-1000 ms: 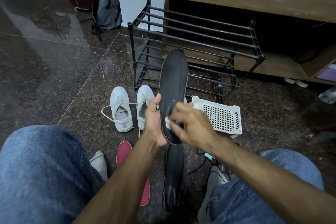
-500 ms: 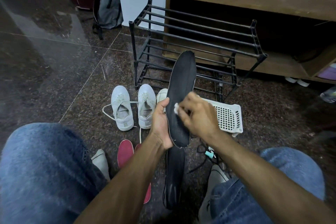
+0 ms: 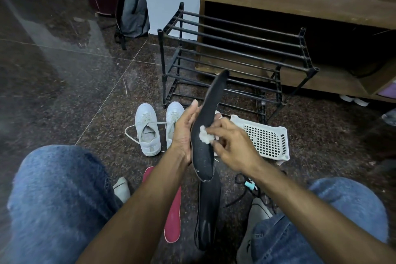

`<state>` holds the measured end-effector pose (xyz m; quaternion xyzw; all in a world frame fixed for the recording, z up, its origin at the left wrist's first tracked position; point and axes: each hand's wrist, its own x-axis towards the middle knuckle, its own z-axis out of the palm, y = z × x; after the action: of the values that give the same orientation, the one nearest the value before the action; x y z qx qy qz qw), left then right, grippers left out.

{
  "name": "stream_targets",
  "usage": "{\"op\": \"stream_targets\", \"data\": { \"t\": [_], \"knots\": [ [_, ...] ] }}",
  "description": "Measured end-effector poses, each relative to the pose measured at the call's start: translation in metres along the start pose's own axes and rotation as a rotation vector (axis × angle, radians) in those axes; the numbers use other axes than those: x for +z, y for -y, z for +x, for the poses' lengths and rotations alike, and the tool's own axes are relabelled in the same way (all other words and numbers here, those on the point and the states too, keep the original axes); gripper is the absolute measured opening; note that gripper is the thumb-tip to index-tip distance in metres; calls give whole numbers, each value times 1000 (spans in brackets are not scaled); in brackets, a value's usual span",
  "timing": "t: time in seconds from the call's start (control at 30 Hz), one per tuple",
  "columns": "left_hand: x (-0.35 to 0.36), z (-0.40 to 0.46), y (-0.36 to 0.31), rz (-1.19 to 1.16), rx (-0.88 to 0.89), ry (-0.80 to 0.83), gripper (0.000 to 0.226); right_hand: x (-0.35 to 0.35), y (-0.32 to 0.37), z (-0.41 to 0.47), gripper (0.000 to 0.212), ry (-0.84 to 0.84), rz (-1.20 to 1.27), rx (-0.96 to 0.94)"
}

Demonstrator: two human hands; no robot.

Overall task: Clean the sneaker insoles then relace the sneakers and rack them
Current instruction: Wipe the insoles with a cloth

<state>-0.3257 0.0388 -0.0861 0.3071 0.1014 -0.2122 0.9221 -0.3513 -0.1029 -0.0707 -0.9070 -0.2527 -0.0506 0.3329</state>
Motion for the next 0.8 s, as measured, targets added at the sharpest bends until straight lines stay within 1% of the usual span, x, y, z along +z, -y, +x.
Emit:
{"op": "stream_targets", "data": {
  "t": [0.1, 0.13, 0.2, 0.23, 0.3, 0.37, 0.4, 0.43, 0.5, 0.57, 0.63, 0.67, 0.73, 0.8],
  "knots": [
    [-5, 3, -2, -42, 18, 7, 66, 4, 12, -7, 21, 35, -109, -141],
    [-5, 2, 1, -62, 9, 30, 62, 4, 15, -6, 21, 38, -168, -169],
    [-4, -3, 11, -104, -18, 58, 62, -1, 16, 6, 28, 14, -278, -176],
    [-4, -3, 16, -132, -10, 52, 59, -6, 17, 16, 29, -10, -317, -144],
    [-3, -5, 27, -173, 17, 31, 50, -18, 18, 39, 24, -22, -398, -15],
    [-1, -6, 32, -146, 19, 34, 46, -26, 17, 58, 22, -39, -469, 89],
    [1, -7, 32, -138, 21, 33, 44, -27, 19, 62, 22, -43, -468, 109],
    [1, -8, 30, -138, 26, 33, 43, -27, 21, 61, 20, -34, -450, 106],
    [-1, -8, 22, -178, 46, 30, 47, -17, 26, 46, 18, 30, -393, 3],
    [-6, -7, 15, -213, 96, 19, 63, -5, 32, 21, 15, 123, -298, -88],
    [-12, -5, 12, -251, 91, 26, 81, 0, 35, 4, 16, 187, -195, -110],
    [-13, -4, 12, -263, 81, 30, 85, 0, 34, 0, 17, 197, -170, -111],
    [-14, -3, 13, -271, 47, 8, 84, -3, 34, 3, 17, 197, -212, -116],
    [-10, -2, 15, -234, 56, -18, 72, -7, 33, 18, 20, 143, -328, -124]
  ]
}}
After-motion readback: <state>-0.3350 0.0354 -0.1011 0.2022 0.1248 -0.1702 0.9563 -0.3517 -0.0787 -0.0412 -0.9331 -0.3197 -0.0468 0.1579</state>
